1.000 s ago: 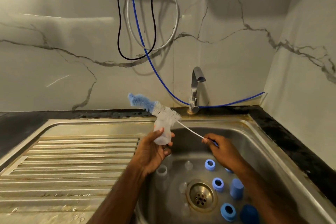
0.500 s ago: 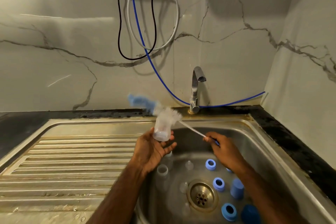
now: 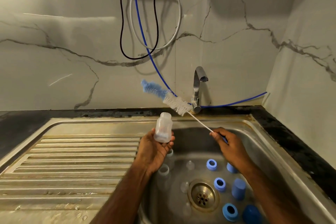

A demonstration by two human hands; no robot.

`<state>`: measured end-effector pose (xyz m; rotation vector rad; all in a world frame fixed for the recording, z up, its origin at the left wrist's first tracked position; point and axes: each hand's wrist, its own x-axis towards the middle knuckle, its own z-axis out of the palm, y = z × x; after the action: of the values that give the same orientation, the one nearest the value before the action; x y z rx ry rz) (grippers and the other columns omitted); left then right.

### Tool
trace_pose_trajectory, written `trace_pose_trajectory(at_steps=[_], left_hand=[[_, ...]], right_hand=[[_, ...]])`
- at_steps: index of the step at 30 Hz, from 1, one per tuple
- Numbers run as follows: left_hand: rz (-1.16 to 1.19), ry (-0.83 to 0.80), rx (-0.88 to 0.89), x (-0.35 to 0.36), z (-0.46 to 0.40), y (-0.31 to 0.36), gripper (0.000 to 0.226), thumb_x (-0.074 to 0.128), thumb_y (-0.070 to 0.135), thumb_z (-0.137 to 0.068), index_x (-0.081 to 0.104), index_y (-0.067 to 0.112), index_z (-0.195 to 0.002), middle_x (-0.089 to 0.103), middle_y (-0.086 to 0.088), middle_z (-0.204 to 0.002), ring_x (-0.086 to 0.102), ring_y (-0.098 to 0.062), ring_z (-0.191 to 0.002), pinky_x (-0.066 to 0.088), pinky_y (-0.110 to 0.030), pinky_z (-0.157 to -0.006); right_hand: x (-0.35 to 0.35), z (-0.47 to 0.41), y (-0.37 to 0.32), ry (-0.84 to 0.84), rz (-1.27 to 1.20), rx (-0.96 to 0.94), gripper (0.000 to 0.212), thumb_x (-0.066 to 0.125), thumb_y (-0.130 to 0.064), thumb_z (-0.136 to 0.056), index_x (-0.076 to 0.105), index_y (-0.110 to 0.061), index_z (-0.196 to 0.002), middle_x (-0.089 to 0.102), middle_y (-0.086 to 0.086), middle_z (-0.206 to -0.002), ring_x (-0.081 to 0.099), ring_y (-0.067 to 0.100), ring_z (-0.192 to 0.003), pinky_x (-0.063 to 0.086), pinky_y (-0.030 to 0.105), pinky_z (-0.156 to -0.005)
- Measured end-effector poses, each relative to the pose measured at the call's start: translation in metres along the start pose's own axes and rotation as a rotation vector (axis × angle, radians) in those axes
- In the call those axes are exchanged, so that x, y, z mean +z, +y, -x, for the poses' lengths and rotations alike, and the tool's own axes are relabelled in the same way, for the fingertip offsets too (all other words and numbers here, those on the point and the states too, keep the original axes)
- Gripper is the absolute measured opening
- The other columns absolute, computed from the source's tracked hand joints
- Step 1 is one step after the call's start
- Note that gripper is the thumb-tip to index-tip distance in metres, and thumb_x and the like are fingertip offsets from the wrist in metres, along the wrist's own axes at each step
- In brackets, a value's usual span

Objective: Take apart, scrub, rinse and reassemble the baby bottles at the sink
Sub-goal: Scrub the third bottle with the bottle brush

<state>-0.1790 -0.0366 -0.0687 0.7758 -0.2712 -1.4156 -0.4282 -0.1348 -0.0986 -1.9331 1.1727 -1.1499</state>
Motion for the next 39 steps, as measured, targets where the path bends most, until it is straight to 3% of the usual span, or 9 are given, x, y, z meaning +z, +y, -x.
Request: trace_pose_trajectory(at_steps=[5, 8, 15, 19, 24, 27, 30, 34, 39], left_hand=[[-0.039, -0.007, -0.003, 0.0008, -0.0008, -0.0061, 0.057, 0.040, 0.045, -0.105, 0.050, 0.000, -0.139, 0.066, -0.026, -0.109, 0.067, -0.029, -0.083, 0.061, -0.036, -0.066], [0.034, -0.003, 0.087, 0.0000, -0.0044, -0.0017, 0.055, 0.056, 0.044, -0.091, 0.054, 0.009, -0.134, 0.067, -0.023, -0.110, 0.070, -0.029, -0.085, 0.061, -0.041, -0.077], [-0.032, -0.038, -0.011, 0.0020, 0.0017, -0.0035, 0.060, 0.031, 0.047, -0.107, 0.055, -0.002, -0.130, 0.069, -0.021, -0.094, 0.063, -0.024, -0.073, 0.054, -0.034, -0.067], [-0.010, -0.082, 0.035, 0.0013, 0.0019, 0.0000, 0.051, 0.046, 0.048, -0.096, 0.063, 0.006, -0.118, 0.067, -0.019, -0.096, 0.062, -0.024, -0.076, 0.057, -0.033, -0.062], [-0.059, -0.120, 0.006, 0.0015, 0.0025, -0.0002, 0.065, 0.052, 0.054, -0.093, 0.062, 0.000, -0.127, 0.067, -0.020, -0.099, 0.063, -0.022, -0.077, 0.058, -0.030, -0.063], [-0.095, -0.105, 0.023, 0.0031, 0.0034, -0.0034, 0.060, 0.062, 0.043, -0.091, 0.057, 0.001, -0.133, 0.068, -0.021, -0.104, 0.064, -0.026, -0.088, 0.057, -0.035, -0.083], [-0.163, -0.060, 0.093, 0.0042, 0.0053, -0.0009, 0.056, 0.074, 0.026, -0.081, 0.058, 0.002, -0.130, 0.068, -0.022, -0.117, 0.059, -0.034, -0.109, 0.042, -0.048, -0.111], [-0.312, 0.024, 0.119, 0.0036, 0.0045, -0.0031, 0.043, 0.067, 0.039, -0.093, 0.061, 0.010, -0.124, 0.071, -0.020, -0.115, 0.070, -0.028, -0.097, 0.056, -0.041, -0.083], [-0.165, -0.033, 0.055, 0.0044, 0.0052, 0.0009, 0.051, 0.035, 0.048, -0.102, 0.064, 0.008, -0.115, 0.068, -0.016, -0.088, 0.060, -0.020, -0.069, 0.045, -0.035, -0.066]], right_hand=[[0.0020, 0.0037, 0.0008, -0.171, 0.157, -0.053, 0.011, 0.060, -0.027, -0.099, 0.070, -0.031, -0.104, 0.072, -0.011, -0.093, 0.066, 0.004, -0.089, 0.051, 0.020, -0.079], [0.0009, 0.0052, -0.0030, -0.280, 0.143, -0.106, 0.011, 0.061, -0.029, -0.098, 0.072, -0.031, -0.100, 0.071, -0.015, -0.092, 0.066, 0.002, -0.090, 0.050, 0.018, -0.079], [0.0010, 0.0032, -0.0015, -0.087, 0.207, -0.015, 0.011, 0.057, -0.032, -0.100, 0.068, -0.031, -0.101, 0.069, -0.009, -0.085, 0.064, 0.008, -0.079, 0.052, 0.030, -0.074], [0.0019, 0.0061, -0.0014, -0.301, 0.136, -0.082, 0.012, 0.058, -0.031, -0.100, 0.069, -0.032, -0.095, 0.069, -0.008, -0.084, 0.065, 0.008, -0.081, 0.055, 0.029, -0.075], [0.0038, 0.0023, 0.0043, -0.172, 0.129, -0.022, 0.012, 0.057, -0.033, -0.100, 0.067, -0.034, -0.093, 0.069, -0.006, -0.082, 0.065, 0.014, -0.079, 0.053, 0.035, -0.076], [0.0032, 0.0031, 0.0041, -0.248, 0.106, -0.025, 0.012, 0.057, -0.034, -0.100, 0.068, -0.033, -0.094, 0.069, -0.007, -0.085, 0.065, 0.009, -0.083, 0.053, 0.033, -0.081], [0.0028, 0.0035, 0.0006, -0.279, 0.119, -0.037, 0.015, 0.055, -0.034, -0.101, 0.067, -0.031, -0.094, 0.068, -0.004, -0.086, 0.064, 0.013, -0.084, 0.053, 0.035, -0.081], [0.0002, 0.0037, 0.0009, -0.276, 0.116, -0.039, 0.015, 0.055, -0.032, -0.101, 0.067, -0.032, -0.092, 0.068, -0.008, -0.084, 0.064, 0.009, -0.083, 0.052, 0.030, -0.079], [-0.0015, 0.0055, -0.0041, -0.368, 0.128, -0.075, 0.015, 0.058, -0.027, -0.100, 0.068, -0.033, -0.089, 0.068, -0.006, -0.083, 0.065, 0.010, -0.081, 0.056, 0.028, -0.073]])
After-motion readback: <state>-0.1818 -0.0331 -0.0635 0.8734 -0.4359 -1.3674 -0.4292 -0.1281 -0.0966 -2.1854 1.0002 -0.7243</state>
